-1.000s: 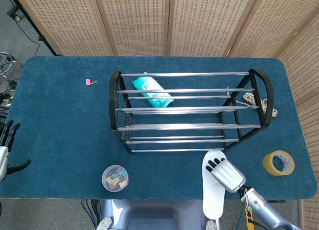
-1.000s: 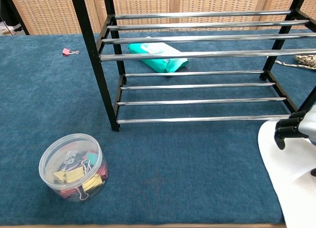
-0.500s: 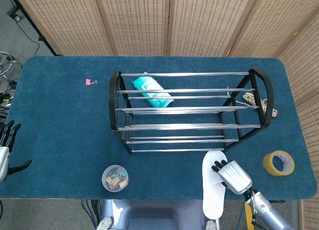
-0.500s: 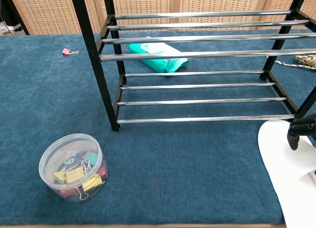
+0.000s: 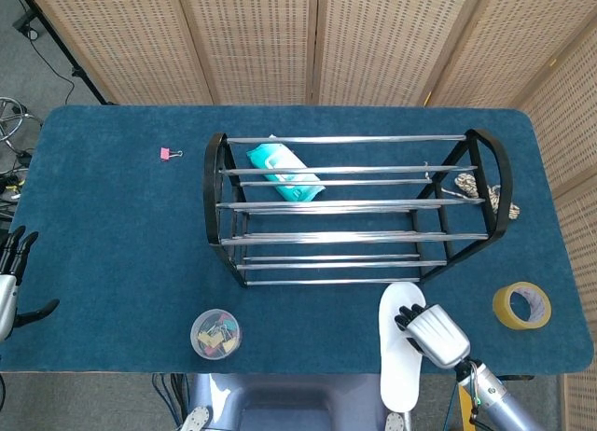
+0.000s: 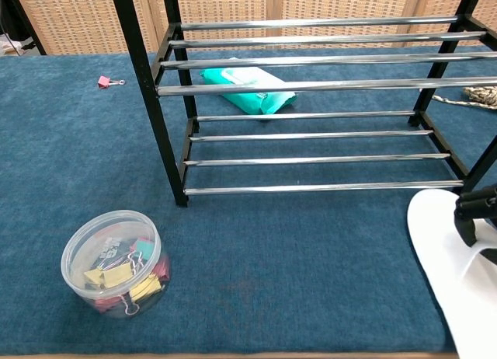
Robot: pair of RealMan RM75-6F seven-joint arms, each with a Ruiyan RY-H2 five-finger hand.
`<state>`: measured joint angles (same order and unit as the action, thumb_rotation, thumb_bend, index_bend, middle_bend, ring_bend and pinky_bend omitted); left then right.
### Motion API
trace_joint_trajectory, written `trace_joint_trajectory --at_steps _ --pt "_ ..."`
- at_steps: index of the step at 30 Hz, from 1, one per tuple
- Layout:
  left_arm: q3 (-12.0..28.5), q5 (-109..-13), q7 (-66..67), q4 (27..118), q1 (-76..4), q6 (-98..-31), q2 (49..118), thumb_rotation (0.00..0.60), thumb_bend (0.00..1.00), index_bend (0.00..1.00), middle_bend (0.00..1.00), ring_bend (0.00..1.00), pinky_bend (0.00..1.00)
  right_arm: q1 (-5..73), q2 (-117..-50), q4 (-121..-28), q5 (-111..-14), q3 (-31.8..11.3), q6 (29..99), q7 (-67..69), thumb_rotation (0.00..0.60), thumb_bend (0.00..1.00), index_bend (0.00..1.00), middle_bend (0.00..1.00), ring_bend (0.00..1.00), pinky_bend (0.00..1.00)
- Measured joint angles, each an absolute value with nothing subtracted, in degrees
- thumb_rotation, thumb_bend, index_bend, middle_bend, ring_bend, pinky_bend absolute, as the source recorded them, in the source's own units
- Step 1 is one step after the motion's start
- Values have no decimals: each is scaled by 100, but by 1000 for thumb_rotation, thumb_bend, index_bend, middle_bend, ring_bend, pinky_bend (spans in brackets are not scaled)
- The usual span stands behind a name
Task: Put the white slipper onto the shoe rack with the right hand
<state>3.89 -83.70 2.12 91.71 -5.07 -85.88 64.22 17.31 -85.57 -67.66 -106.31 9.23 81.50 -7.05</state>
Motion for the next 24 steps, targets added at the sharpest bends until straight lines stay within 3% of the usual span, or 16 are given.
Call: trace_joint_trajectory --at_steps 24 --pt "394 -8371 190 9162 -510 -8582 6418 600 0 0 0 0 0 1728 -8553 -6580 -11205 837 9046 -687 600 621 608 541 642 848"
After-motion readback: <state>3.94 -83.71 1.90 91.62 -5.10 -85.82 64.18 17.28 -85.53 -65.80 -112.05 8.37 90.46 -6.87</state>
